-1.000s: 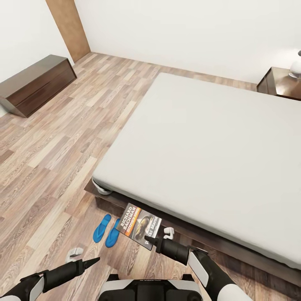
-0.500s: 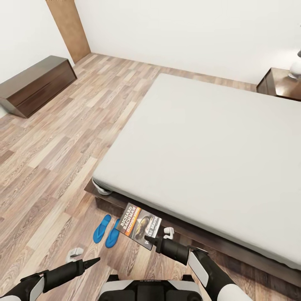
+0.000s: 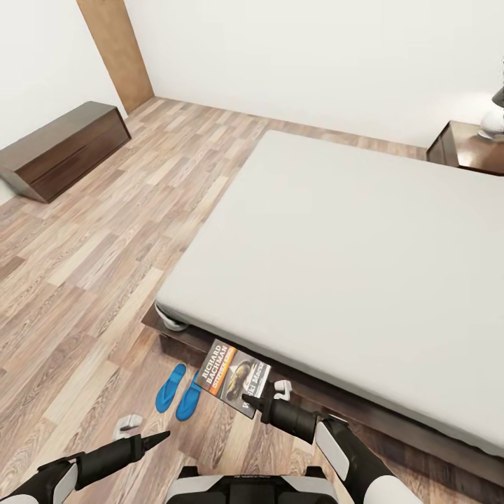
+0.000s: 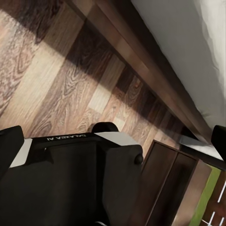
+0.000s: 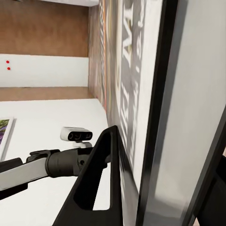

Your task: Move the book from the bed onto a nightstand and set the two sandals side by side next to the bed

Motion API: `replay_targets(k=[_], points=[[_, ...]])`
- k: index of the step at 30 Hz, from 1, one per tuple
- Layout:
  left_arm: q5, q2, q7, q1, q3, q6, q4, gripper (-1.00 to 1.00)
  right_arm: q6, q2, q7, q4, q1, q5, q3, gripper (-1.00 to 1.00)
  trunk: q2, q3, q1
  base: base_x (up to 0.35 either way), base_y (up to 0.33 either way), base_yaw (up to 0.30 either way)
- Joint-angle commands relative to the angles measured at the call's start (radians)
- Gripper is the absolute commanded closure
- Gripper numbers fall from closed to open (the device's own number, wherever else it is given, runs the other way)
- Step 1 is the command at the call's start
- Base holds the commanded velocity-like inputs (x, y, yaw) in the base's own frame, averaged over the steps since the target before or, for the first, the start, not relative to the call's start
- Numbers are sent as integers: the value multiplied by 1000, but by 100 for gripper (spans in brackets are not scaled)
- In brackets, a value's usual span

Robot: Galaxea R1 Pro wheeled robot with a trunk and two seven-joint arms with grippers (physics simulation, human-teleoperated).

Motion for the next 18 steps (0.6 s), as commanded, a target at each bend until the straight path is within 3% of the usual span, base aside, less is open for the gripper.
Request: replay_targets(k=[1, 18], points=[[-9, 0, -5, 0, 9, 9, -1, -100, 9, 0, 0, 0, -1, -10, 2, 100, -1, 1, 0, 0, 0, 0], [-9, -2, 15, 0, 9, 9, -1, -100, 9, 0, 0, 1, 0, -10, 2, 100, -1, 28, 0, 0, 0, 0]])
